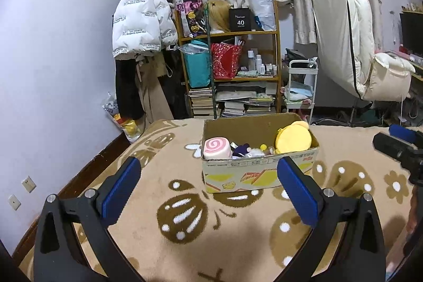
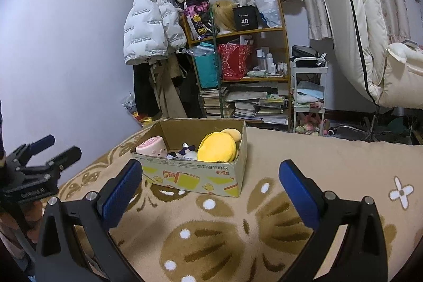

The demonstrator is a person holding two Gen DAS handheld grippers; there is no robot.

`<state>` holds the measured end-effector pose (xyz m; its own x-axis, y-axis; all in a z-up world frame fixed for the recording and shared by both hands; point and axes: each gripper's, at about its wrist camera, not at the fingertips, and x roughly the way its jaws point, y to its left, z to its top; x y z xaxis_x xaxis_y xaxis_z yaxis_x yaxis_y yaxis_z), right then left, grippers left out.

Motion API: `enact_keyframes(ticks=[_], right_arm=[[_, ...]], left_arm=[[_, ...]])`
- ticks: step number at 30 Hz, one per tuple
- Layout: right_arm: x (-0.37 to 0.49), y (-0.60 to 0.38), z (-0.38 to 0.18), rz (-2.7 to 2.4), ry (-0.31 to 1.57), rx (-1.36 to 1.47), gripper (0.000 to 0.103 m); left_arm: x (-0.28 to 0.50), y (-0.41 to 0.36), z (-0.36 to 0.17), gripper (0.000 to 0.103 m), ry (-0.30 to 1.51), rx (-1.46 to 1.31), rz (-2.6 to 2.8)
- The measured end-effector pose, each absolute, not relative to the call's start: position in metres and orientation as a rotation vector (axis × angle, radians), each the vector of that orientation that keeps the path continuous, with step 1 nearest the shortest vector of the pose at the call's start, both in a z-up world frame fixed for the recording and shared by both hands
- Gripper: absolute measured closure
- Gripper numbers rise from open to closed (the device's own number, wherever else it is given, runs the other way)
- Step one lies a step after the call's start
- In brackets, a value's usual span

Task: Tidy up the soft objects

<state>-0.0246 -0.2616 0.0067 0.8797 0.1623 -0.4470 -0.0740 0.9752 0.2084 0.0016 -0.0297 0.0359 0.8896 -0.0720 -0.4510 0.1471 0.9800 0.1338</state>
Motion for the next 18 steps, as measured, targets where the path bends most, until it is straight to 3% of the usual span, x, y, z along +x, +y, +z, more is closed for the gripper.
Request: enact_keyframes(ticks=[18], right_arm=[[-0.0217,-0.2631,-0.0012,0.107,0.487,0.202,0.000]], left_arm=[[0.0052,-0.0321,0.0271,0.001,0.459,0.185,-0.127]])
